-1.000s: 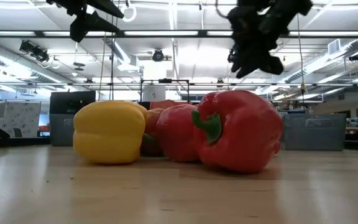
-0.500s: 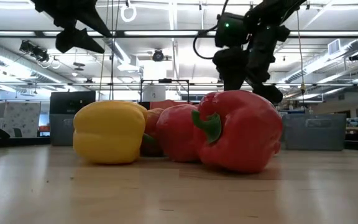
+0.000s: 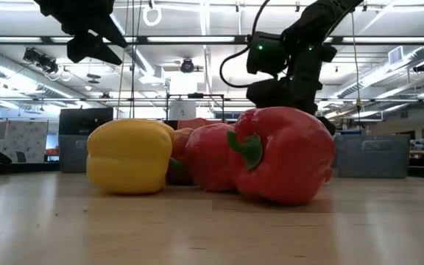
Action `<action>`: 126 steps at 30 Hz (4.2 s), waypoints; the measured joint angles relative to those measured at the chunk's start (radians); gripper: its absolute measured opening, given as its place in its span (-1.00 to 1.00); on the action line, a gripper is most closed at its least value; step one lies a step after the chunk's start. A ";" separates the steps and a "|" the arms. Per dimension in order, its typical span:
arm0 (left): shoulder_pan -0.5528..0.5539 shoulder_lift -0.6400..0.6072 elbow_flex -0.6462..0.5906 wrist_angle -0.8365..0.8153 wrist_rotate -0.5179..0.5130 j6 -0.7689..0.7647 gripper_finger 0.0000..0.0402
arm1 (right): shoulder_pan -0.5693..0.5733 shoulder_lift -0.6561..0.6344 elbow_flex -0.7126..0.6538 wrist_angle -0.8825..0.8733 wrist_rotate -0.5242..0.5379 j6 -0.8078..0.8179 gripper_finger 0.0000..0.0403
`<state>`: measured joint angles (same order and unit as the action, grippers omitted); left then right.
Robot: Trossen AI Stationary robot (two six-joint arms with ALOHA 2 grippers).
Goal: Sort produce into baskets
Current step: Put the red bell pepper into the right black bin
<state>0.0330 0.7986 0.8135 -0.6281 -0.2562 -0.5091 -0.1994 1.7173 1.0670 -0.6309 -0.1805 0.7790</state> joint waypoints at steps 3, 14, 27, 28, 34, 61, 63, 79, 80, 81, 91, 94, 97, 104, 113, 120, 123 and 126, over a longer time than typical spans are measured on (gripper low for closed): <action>0.000 0.000 0.000 0.000 0.000 -0.004 0.28 | -0.018 -0.035 0.000 -0.005 -0.007 0.004 0.21; 0.000 0.000 0.000 0.000 0.042 -0.010 0.28 | -0.195 -0.345 0.000 -0.162 0.148 -0.023 0.21; 0.000 0.000 0.000 0.000 0.013 -0.027 0.28 | -0.413 -0.444 -0.073 -0.501 0.308 -0.054 0.40; 0.000 0.000 0.000 0.000 0.011 -0.027 0.28 | -0.415 -0.440 -0.088 -0.493 0.305 -0.065 0.43; -0.001 0.000 0.000 0.001 -0.007 -0.049 0.28 | -0.427 -0.425 -0.143 -0.427 0.283 -0.124 0.59; -0.011 0.104 0.000 0.107 -0.021 0.148 0.28 | 0.177 -0.414 -0.143 0.042 0.102 -0.880 0.82; -0.010 0.136 0.000 0.116 0.000 0.139 0.28 | 0.205 -0.387 -0.154 0.046 0.107 -0.864 0.82; -0.080 0.314 0.000 0.159 0.075 0.057 0.28 | 0.255 -0.087 -0.166 0.176 0.133 -0.827 0.82; -0.081 0.317 0.000 0.172 0.073 0.055 0.28 | 0.255 -0.076 -0.166 0.177 0.127 -0.827 0.82; -0.083 0.319 0.000 0.174 0.071 0.051 0.28 | 0.255 -0.067 -0.166 0.180 0.126 -0.823 0.81; -0.088 0.319 0.000 0.164 0.070 -0.026 0.28 | 0.232 -0.188 -0.166 0.191 0.159 -0.680 0.20; -0.088 0.319 0.000 0.165 0.070 -0.022 0.28 | 0.198 -0.268 -0.165 0.181 0.245 -0.641 0.20; -0.088 0.320 0.000 0.166 0.070 -0.021 0.28 | 0.148 -0.342 -0.165 0.133 0.384 -0.575 0.20; -0.088 0.320 0.000 0.166 0.072 -0.019 0.28 | -0.060 -0.433 -0.166 -0.123 0.607 -0.337 0.20; -0.088 0.320 0.000 0.166 0.138 -0.086 0.28 | -0.305 -0.420 -0.166 -0.210 0.630 -0.309 0.33; -0.087 0.320 0.000 0.174 0.162 -0.124 0.28 | -0.421 -0.374 -0.203 -0.194 0.508 -0.336 0.44; -0.088 0.320 0.000 0.184 0.170 -0.124 0.28 | -0.460 -0.374 -0.215 -0.193 0.447 -0.337 0.58; -0.088 0.321 0.000 0.192 0.169 -0.118 0.28 | -0.489 -0.377 -0.217 -0.191 0.397 -0.358 0.76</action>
<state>-0.0547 1.1194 0.8131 -0.4362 -0.0868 -0.6274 -0.6882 1.3407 0.8501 -0.8215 0.2162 0.4209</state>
